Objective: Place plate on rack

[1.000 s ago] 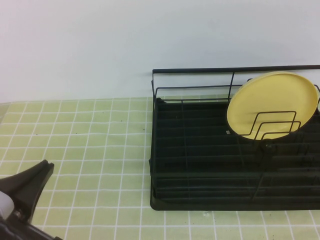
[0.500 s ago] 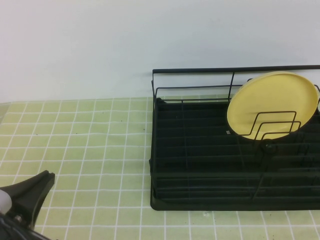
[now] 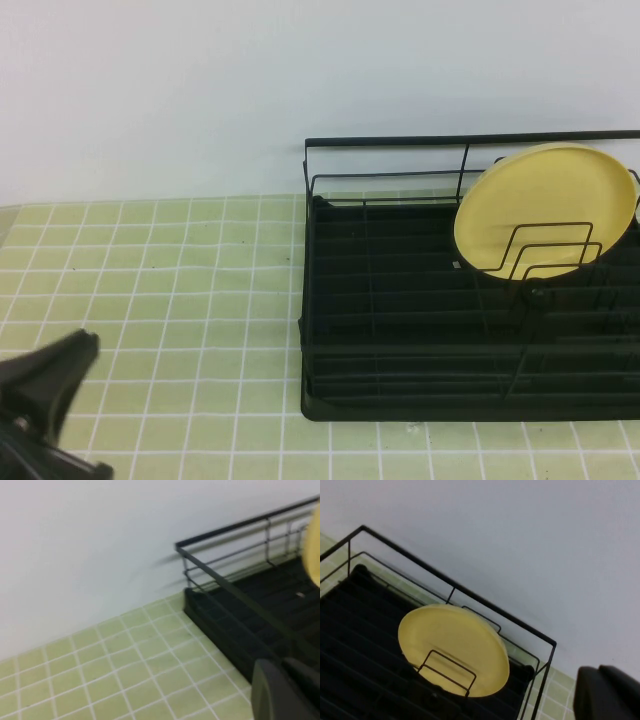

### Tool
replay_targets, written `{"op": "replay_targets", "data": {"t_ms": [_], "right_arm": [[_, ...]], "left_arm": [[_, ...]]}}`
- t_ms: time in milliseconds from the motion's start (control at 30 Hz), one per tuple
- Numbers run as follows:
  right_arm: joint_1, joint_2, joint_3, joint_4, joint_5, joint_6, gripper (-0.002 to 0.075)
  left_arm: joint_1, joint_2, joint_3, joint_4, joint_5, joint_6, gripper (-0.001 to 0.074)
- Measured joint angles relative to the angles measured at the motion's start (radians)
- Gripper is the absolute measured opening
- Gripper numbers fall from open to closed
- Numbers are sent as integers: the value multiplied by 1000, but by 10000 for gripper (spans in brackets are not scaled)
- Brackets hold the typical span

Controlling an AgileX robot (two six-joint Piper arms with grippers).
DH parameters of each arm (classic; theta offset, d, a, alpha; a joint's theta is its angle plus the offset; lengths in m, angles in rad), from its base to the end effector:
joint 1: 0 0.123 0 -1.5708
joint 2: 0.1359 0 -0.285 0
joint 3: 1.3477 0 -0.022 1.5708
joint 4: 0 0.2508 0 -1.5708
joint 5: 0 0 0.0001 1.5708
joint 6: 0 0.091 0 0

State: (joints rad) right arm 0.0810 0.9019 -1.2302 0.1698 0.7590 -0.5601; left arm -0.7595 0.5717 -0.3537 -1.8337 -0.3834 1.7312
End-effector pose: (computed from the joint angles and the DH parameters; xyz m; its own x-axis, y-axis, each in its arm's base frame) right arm 0.1597 0.0236 0.4599 -0.2179 -0.4388 -0.8718 -0.3110 0.8779 -0.3642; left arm 0.1078 -0.0571 0.2776 -0.2149 0.0475 -0.9755 0.3639 0.9308 -0.0348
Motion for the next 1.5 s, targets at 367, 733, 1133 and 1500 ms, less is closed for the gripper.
{"op": "replay_targets", "data": {"t_ms": [367,733,1133,1500], "right_arm": [[-1,-573,771,0,-485,0,1],[-82,-933,1239,61,-711,0,1],[-84,-922,1257,62,-537,0,1],[-82,-917,1265,19,-433,25,1]], "left_arm": [[535,-32,0,0,307,-48,0],[656,-30,0,0,375,-48,0],[656,-19,0,1036,692,-738,0],[656,-19,2,1476,518,-1380,0]]}}
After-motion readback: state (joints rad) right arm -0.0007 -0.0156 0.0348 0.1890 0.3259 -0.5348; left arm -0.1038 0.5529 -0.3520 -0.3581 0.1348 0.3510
